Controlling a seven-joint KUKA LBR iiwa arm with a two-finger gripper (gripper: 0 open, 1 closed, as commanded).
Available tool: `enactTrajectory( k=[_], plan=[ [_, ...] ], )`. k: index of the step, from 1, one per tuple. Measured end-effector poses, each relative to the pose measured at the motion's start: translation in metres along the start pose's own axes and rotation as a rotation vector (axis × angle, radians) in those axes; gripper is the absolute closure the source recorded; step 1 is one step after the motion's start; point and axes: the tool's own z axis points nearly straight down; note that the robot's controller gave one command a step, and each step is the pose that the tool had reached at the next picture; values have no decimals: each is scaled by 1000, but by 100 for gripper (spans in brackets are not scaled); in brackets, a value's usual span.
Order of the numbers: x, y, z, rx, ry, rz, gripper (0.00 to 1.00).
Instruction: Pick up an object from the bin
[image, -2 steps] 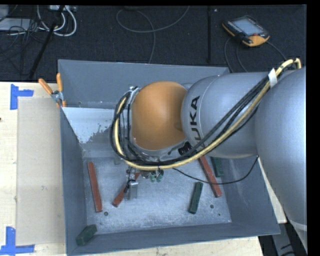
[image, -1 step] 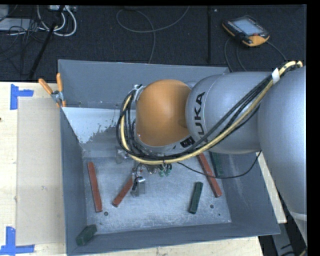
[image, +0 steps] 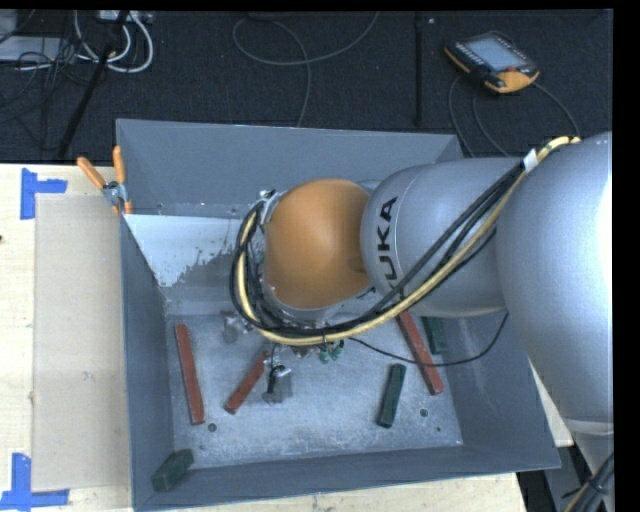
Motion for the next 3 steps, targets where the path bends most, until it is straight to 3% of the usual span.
enactTrajectory(
  k=[1,2,3],
  plan=[
    [2,4,30,0,2,-197,0],
    [-5,-5,40,-2,0,-144,100],
    [-5,-5,40,-2,0,-144,100]
  ],
)
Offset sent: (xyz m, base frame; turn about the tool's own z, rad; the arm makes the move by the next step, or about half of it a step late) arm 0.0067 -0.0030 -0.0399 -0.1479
